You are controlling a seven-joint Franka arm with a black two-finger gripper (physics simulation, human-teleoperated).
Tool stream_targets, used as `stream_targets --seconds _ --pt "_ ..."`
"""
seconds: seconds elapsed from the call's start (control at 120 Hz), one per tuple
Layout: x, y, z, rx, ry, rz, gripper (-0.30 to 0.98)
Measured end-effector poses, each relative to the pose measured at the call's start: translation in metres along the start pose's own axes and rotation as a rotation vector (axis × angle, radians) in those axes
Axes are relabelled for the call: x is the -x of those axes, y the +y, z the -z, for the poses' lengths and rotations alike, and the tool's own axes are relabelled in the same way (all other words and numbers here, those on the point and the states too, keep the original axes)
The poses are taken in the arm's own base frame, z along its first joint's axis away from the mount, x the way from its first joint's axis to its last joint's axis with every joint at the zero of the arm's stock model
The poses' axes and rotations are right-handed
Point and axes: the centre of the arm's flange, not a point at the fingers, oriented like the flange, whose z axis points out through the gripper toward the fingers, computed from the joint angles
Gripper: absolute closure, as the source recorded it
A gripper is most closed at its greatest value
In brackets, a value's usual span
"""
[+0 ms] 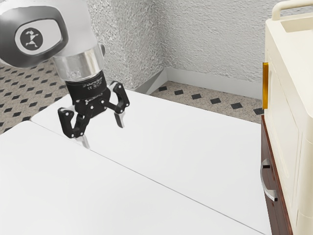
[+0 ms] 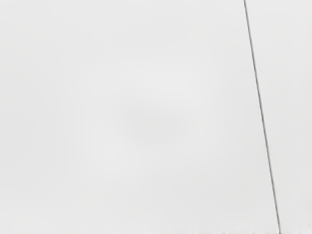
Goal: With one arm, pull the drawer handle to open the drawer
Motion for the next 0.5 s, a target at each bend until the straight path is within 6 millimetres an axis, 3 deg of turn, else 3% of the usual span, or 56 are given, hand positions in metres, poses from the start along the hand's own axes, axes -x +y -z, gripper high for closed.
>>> stream_targets --seconds 0.192,0.292,0.5 --pt "0.007 0.018 -0.013 0.069 -0.014 -0.009 0.0" --pt "0.03 0.025 -0.012 0.095 -0.02 -0.05 0.0" --pt "0.046 0.058 -0.039 0.104 -0.015 -0.168 0.0"
